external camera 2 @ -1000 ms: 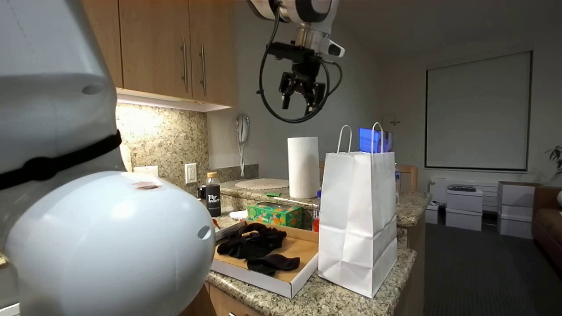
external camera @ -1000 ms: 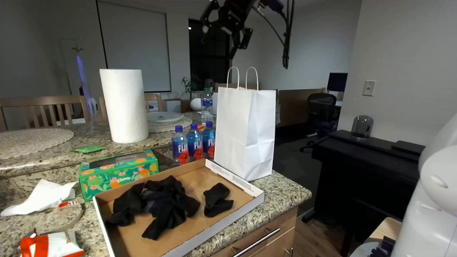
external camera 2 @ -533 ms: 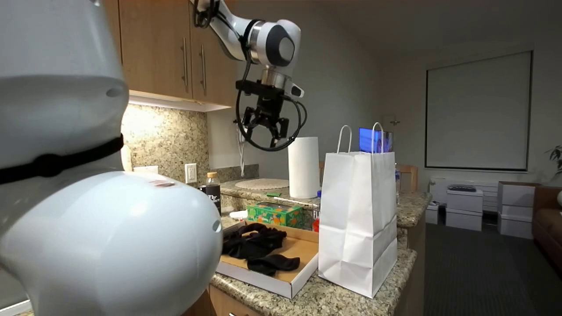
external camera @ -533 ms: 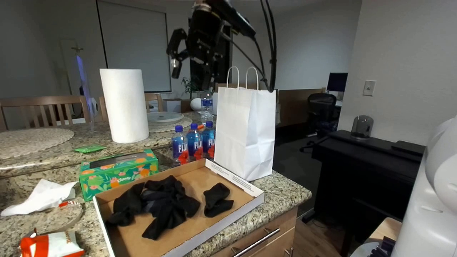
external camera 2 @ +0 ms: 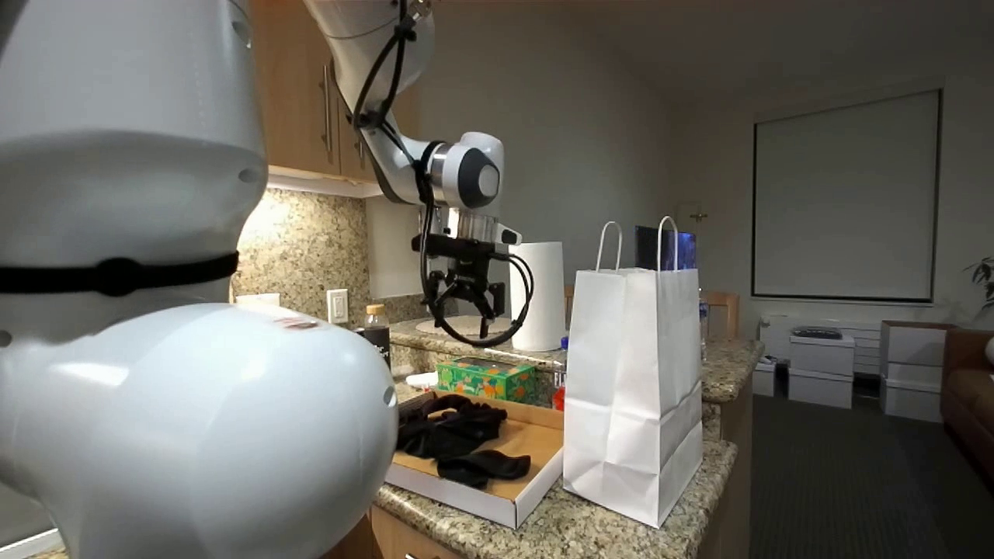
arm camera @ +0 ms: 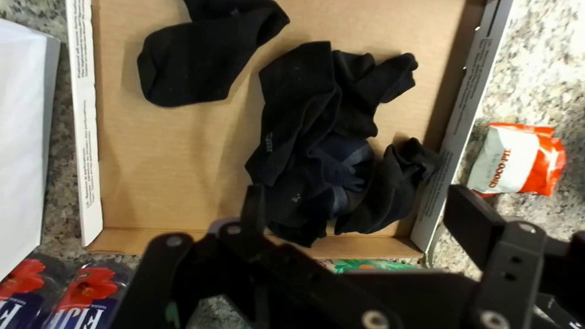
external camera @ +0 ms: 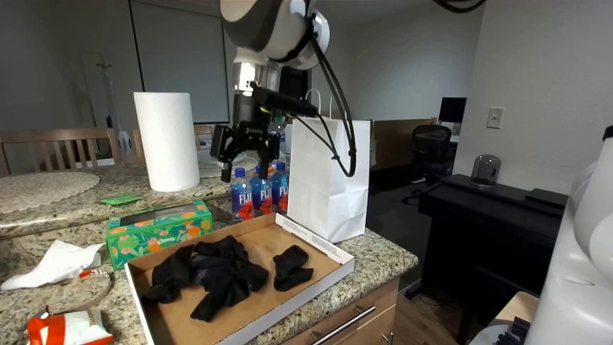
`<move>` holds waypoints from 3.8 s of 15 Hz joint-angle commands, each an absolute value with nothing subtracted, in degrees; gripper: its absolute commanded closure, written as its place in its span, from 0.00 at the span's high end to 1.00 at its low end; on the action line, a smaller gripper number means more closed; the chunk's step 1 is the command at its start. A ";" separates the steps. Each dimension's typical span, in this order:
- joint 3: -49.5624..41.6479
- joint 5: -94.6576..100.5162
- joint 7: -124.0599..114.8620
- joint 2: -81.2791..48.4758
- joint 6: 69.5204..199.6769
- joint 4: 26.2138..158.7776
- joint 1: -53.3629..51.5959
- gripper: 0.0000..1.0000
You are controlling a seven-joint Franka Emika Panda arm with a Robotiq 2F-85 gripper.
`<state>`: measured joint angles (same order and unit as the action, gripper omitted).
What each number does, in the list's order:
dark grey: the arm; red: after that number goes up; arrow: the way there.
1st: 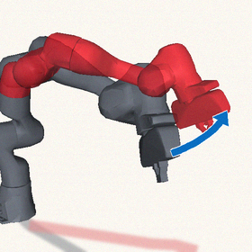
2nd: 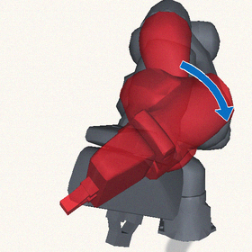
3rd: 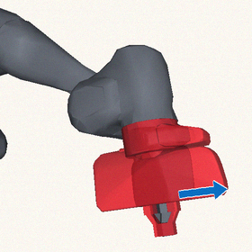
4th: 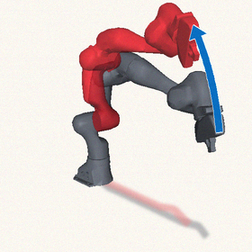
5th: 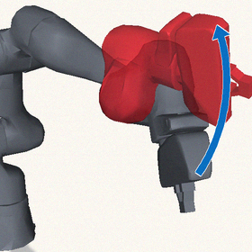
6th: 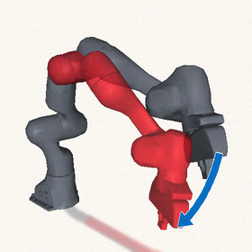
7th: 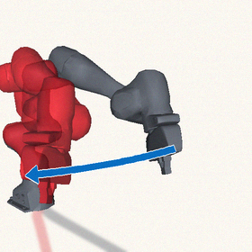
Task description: Place the black socks inside the white bag
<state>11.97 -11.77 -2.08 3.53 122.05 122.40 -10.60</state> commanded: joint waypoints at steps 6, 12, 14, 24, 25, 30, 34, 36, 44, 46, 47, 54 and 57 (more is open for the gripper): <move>13.04 -9.32 -6.41 -7.10 140.94 126.24 -13.15 1.00; 11.17 -4.56 -15.41 -13.96 143.33 125.92 -15.03 1.00; 10.65 -3.83 -17.25 -15.60 143.55 125.65 -15.33 1.00; 9.76 -4.26 -17.89 -19.43 142.13 123.94 -16.00 0.34; 9.48 -3.85 -18.24 -19.22 142.10 124.02 -16.11 0.26; 7.99 -2.76 -18.70 -17.46 141.00 124.64 -15.61 0.07; 8.60 -5.52 -15.99 -16.87 139.35 124.61 -14.04 0.09; 8.94 -6.06 -15.23 -14.98 138.95 125.33 -13.65 0.09; 9.25 -2.48 -15.24 -2.83 131.86 126.30 -13.92 0.09; 9.53 -0.95 -15.65 0.45 129.62 126.10 -13.88 0.09; 9.74 -0.41 -15.46 2.10 128.65 125.99 -13.77 0.09; 10.02 1.59 -15.33 13.16 127.33 125.16 -12.26 0.09; 9.65 0.44 -14.04 17.12 125.90 124.03 -11.26 0.08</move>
